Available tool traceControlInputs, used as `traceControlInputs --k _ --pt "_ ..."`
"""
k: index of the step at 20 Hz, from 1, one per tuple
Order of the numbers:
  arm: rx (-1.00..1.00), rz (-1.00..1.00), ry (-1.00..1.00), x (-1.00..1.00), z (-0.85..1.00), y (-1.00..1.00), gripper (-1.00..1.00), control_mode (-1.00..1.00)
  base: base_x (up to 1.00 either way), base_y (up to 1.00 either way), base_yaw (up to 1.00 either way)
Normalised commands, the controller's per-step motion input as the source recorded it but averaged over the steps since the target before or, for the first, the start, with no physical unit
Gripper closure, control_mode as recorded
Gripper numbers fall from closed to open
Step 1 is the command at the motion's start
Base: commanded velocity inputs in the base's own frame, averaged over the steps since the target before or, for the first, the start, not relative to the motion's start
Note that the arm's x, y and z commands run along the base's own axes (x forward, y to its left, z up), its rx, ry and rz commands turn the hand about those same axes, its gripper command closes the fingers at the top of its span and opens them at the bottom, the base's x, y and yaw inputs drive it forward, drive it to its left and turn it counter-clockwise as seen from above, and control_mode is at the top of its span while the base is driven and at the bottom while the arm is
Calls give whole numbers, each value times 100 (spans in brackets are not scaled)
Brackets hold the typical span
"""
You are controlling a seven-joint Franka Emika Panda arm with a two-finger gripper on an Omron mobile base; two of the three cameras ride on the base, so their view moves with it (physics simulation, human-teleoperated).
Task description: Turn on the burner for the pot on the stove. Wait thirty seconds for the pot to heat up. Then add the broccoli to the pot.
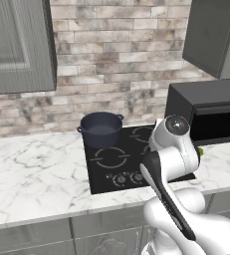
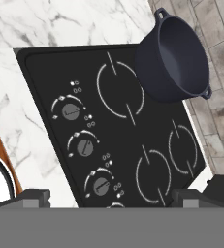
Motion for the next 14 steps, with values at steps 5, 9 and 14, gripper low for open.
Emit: traceControlInputs --k 5,9,14 --pt "0 0 0 0 0 0 -100 -100 0 0 0" --pt "0 0 0 0 0 0 -100 -100 0 0 0" --pt "0 0 0 0 0 0 -100 -100 0 0 0"
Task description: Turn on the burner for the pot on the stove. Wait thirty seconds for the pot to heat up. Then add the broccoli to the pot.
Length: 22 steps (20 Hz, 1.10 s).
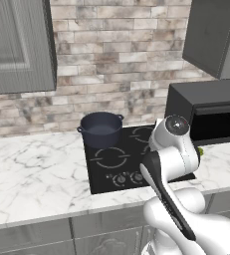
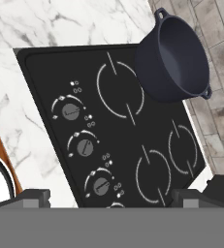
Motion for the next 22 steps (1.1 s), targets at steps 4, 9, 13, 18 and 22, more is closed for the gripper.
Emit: traceControlInputs --k 4,9,13,18,22 --pt "0 0 0 0 0 0 -100 -100 0 0 0" --pt "0 0 0 0 0 0 -100 -100 0 0 0" --pt "0 0 0 0 0 0 -100 -100 0 0 0" --pt "0 0 0 0 0 0 -100 -100 0 0 0" --pt "0 0 0 0 0 0 -100 -100 0 0 0"
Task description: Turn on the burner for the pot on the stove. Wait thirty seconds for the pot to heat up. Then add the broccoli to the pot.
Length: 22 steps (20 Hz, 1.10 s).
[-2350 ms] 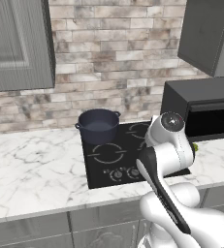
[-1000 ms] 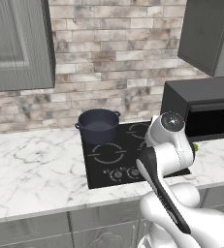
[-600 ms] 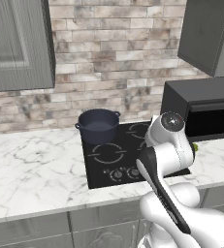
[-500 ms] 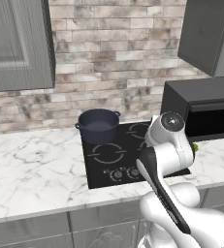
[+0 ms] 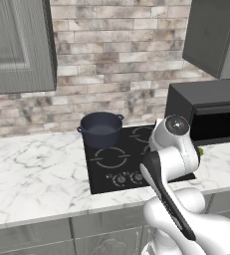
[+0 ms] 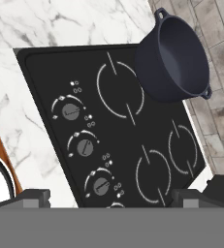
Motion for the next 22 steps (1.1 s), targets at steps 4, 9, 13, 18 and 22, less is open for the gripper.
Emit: traceControlInputs --k 4,9,13,18,22 --pt "0 0 0 0 0 0 -100 -100 0 0 0" --pt "0 0 0 0 0 0 -100 -100 0 0 0" --pt "0 0 0 0 0 0 -100 -100 0 0 0" --pt "0 0 0 0 0 0 -100 -100 0 0 0" --pt "0 0 0 0 0 0 -100 -100 0 0 0"
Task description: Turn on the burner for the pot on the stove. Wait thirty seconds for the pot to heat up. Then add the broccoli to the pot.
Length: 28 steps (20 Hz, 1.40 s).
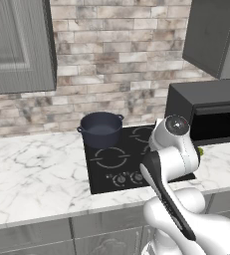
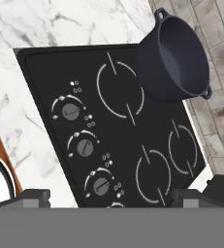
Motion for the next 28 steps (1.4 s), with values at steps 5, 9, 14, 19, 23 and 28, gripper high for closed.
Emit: traceControlInputs --k 5,9,14,19,23,28 --pt "0 0 0 0 0 0 -100 -100 0 0 0" --pt "0 0 0 0 0 0 -100 -100 0 0 0" --pt "0 0 0 0 0 0 -100 -100 0 0 0" --pt "0 0 0 0 0 0 -100 -100 0 0 0" --pt "0 0 0 0 0 0 -100 -100 0 0 0" --pt "0 0 0 0 0 0 -100 -100 0 0 0"
